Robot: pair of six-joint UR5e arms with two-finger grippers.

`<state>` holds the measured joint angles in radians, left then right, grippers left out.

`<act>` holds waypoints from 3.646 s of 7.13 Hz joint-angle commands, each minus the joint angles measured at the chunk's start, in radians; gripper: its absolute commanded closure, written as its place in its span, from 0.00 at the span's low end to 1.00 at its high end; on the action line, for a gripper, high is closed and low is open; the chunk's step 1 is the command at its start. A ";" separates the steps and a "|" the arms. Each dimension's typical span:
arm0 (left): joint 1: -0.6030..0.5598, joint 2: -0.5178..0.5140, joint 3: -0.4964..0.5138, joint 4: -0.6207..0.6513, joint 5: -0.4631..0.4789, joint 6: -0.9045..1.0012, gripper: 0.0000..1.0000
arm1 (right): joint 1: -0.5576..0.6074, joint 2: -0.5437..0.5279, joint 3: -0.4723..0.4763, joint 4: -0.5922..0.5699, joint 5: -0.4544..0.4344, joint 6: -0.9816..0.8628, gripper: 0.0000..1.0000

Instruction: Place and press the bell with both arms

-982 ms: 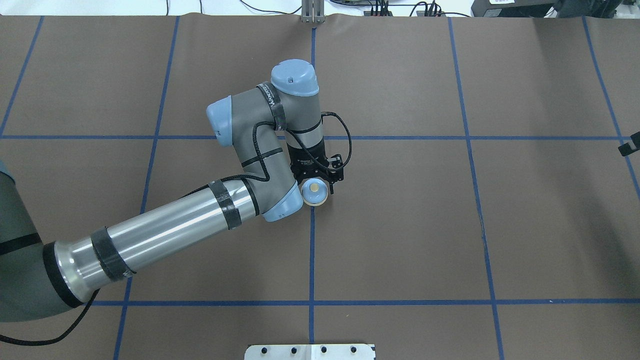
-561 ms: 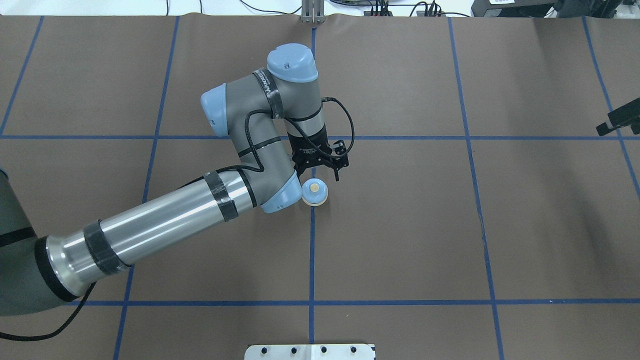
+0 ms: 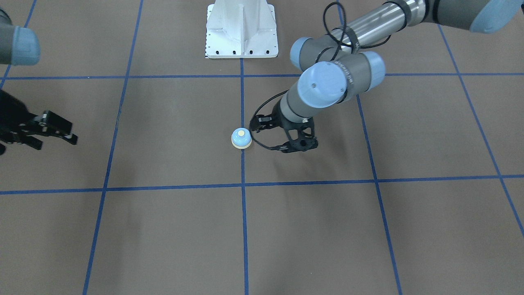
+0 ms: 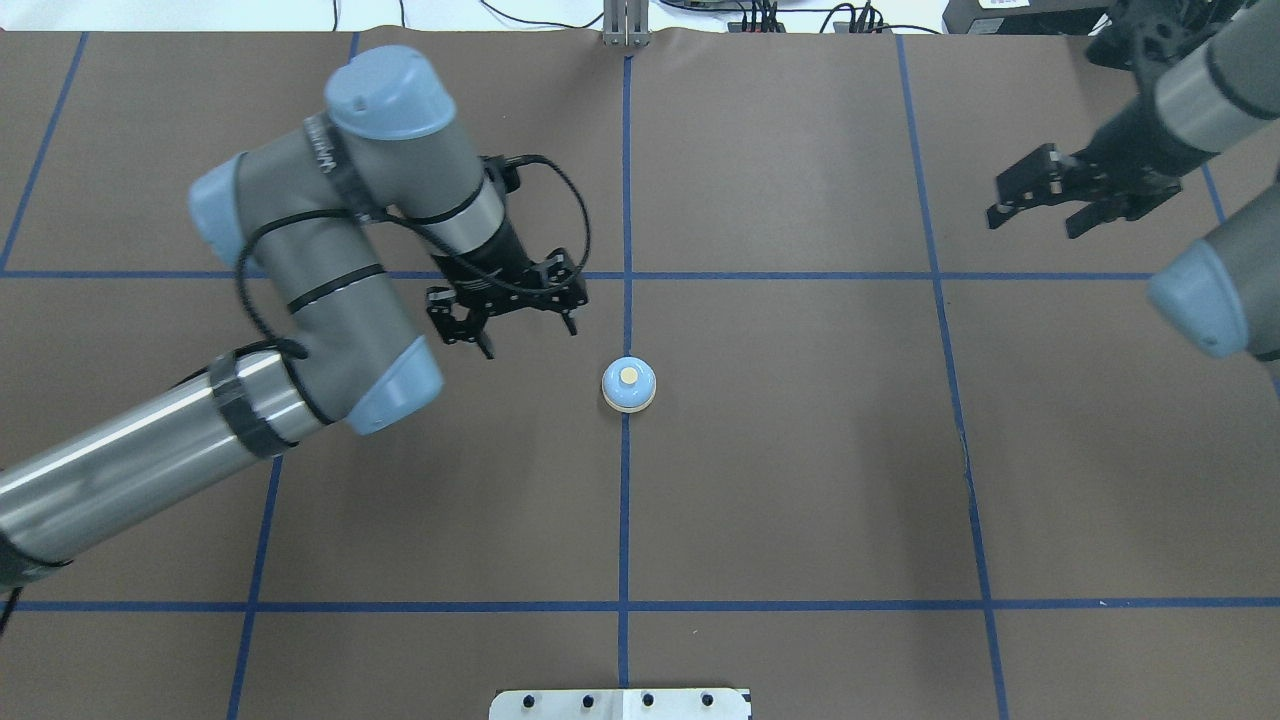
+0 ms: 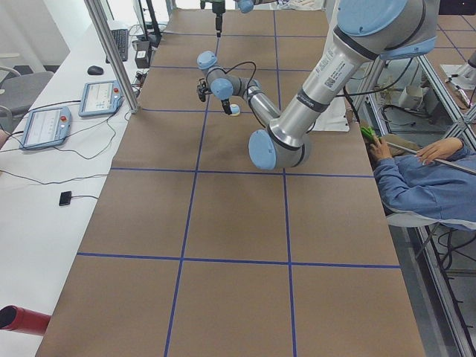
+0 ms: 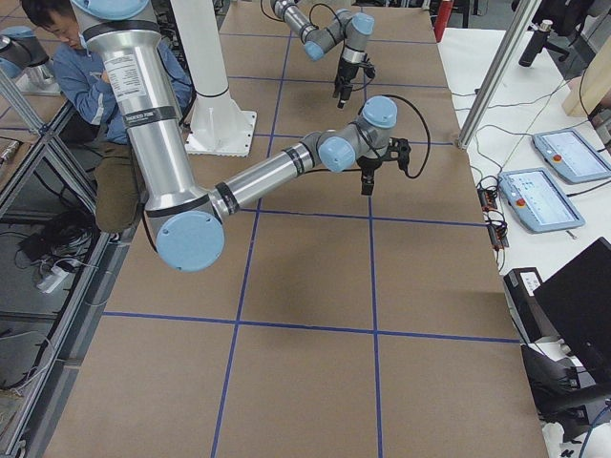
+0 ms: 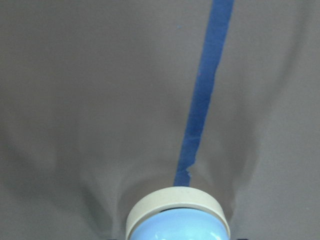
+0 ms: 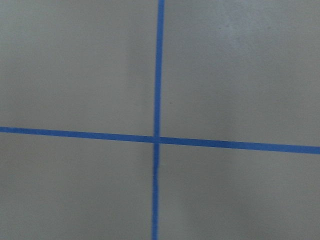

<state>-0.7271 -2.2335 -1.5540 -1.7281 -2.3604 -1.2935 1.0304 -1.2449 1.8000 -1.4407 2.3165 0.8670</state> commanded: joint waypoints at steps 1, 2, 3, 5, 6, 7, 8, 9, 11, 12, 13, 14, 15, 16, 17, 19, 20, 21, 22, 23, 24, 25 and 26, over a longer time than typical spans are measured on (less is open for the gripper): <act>-0.078 0.292 -0.243 -0.002 -0.002 0.137 0.01 | -0.288 0.164 0.016 -0.001 -0.257 0.363 0.02; -0.125 0.393 -0.297 -0.005 -0.026 0.229 0.01 | -0.403 0.220 -0.001 -0.001 -0.372 0.456 0.08; -0.183 0.440 -0.305 -0.004 -0.099 0.303 0.01 | -0.484 0.305 -0.071 -0.001 -0.491 0.575 0.51; -0.196 0.445 -0.320 0.001 -0.109 0.306 0.01 | -0.524 0.429 -0.239 -0.003 -0.514 0.624 1.00; -0.196 0.456 -0.330 0.002 -0.108 0.304 0.01 | -0.524 0.430 -0.243 -0.003 -0.514 0.626 1.00; -0.196 0.456 -0.333 0.004 -0.108 0.293 0.01 | -0.532 0.427 -0.245 -0.004 -0.513 0.627 1.00; -0.196 0.457 -0.334 0.004 -0.106 0.292 0.01 | -0.532 0.429 -0.243 -0.004 -0.510 0.627 1.00; -0.196 0.459 -0.333 0.002 -0.100 0.292 0.01 | -0.538 0.430 -0.245 -0.004 -0.510 0.621 1.00; -0.195 0.459 -0.334 0.004 -0.099 0.287 0.01 | -0.549 0.432 -0.252 -0.004 -0.510 0.627 1.00; -0.195 0.459 -0.333 0.004 -0.099 0.287 0.01 | -0.549 0.439 -0.264 -0.003 -0.510 0.626 1.00; -0.195 0.459 -0.334 0.002 -0.099 0.287 0.00 | -0.550 0.444 -0.272 -0.003 -0.511 0.626 1.00; -0.195 0.459 -0.334 0.002 -0.097 0.287 0.01 | -0.555 0.449 -0.287 -0.001 -0.513 0.624 1.00; -0.195 0.459 -0.334 0.002 -0.099 0.287 0.01 | -0.556 0.462 -0.326 0.043 -0.514 0.624 1.00; -0.195 0.459 -0.334 0.002 -0.097 0.287 0.01 | -0.562 0.463 -0.361 0.092 -0.516 0.626 1.00; -0.195 0.459 -0.334 0.002 -0.099 0.287 0.01 | -0.561 0.472 -0.349 0.091 -0.503 0.629 1.00; -0.195 0.457 -0.334 0.002 -0.099 0.287 0.00 | -0.518 0.447 -0.201 -0.034 -0.415 0.618 1.00; -0.195 0.457 -0.334 0.002 -0.099 0.287 0.01 | -0.515 0.420 -0.162 -0.056 -0.414 0.615 1.00; -0.195 0.457 -0.334 0.002 -0.099 0.287 0.01 | -0.492 0.377 -0.115 -0.061 -0.410 0.613 1.00; -0.201 0.457 -0.337 0.001 -0.100 0.296 0.01 | -0.443 0.301 -0.044 -0.061 -0.381 0.587 1.00; -0.236 0.475 -0.340 -0.002 -0.099 0.316 0.01 | -0.362 0.204 0.031 -0.061 -0.303 0.472 1.00; -0.273 0.489 -0.340 0.001 -0.100 0.412 0.01 | -0.287 0.111 0.079 -0.061 -0.258 0.361 1.00; -0.317 0.549 -0.340 -0.001 -0.099 0.542 0.01 | -0.215 0.023 0.116 -0.060 -0.232 0.266 1.00; -0.377 0.625 -0.347 -0.004 -0.099 0.691 0.01 | -0.120 -0.082 0.142 -0.058 -0.170 0.136 0.90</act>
<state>-1.0392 -1.6874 -1.8959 -1.7293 -2.4594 -0.7679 0.8020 -1.2029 1.9007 -1.5004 2.0823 1.1505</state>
